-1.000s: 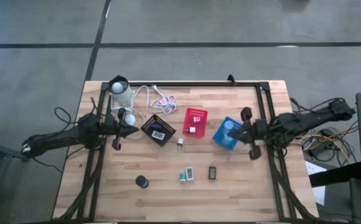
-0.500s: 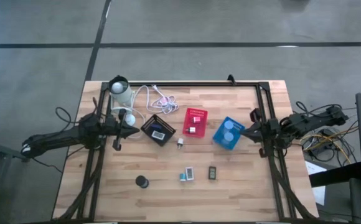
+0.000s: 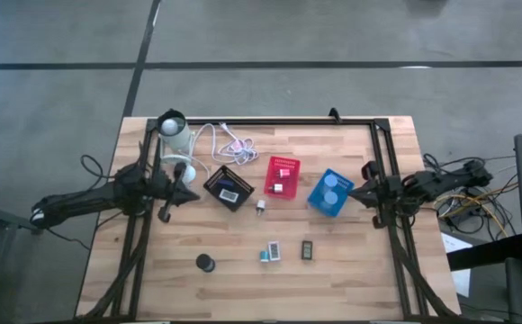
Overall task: Pick & Place Office items
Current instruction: Put the black hourglass into the blue basket
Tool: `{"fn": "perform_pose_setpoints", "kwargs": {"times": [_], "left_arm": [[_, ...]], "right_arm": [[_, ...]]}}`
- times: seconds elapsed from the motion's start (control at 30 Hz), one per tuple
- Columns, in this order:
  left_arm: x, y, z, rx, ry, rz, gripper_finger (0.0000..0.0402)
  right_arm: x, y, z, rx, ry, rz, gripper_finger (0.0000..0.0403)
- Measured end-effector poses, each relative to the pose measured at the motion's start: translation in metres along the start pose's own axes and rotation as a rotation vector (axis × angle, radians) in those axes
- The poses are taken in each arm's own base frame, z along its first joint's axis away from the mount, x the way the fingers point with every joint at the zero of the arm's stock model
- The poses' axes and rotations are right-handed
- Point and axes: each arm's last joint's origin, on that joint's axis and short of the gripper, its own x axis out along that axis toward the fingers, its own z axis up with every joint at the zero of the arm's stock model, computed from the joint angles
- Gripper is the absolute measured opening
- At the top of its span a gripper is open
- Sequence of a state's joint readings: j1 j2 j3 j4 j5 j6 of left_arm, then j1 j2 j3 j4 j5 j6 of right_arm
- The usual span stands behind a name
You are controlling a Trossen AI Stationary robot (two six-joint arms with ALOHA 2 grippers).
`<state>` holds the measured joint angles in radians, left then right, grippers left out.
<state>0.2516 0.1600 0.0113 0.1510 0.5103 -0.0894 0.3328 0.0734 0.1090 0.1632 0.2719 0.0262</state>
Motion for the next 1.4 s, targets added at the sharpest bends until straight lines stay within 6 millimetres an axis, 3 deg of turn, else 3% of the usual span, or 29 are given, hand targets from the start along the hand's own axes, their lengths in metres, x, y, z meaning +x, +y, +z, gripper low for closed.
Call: {"fn": "perform_pose_setpoints", "kwargs": {"times": [0.2, 0.47, 0.7, 1.0, 1.23, 1.4], "left_arm": [[0.000, -0.005, -0.004, -0.019, 0.047, -0.188, 0.0003], [0.000, -0.011, 0.014, -0.110, 0.013, -0.189, 0.0021], [-0.010, -0.022, 0.076, -0.147, -0.027, -0.063, 0.0037], [-0.037, -0.037, 0.158, -0.222, 0.234, 0.132, 0.0037], [-0.025, -0.034, 0.191, -0.273, 0.402, 0.199, 0.0037], [-0.007, -0.026, 0.193, -0.253, 0.594, 0.238, 0.0037]], "right_arm": [[-0.003, -0.001, -0.015, 0.006, 0.004, 0.000, 0.0008], [-0.004, -0.002, -0.025, 0.021, 0.020, -0.019, 0.0008], [-0.004, -0.002, -0.024, 0.022, 0.014, -0.019, 0.0008], [-0.004, -0.002, -0.023, 0.014, 0.014, -0.019, 0.0008], [-0.004, -0.002, -0.023, -0.011, 0.015, -0.019, 0.0008], [-0.004, -0.002, -0.027, -0.034, 0.055, -0.021, 0.0008]]}}
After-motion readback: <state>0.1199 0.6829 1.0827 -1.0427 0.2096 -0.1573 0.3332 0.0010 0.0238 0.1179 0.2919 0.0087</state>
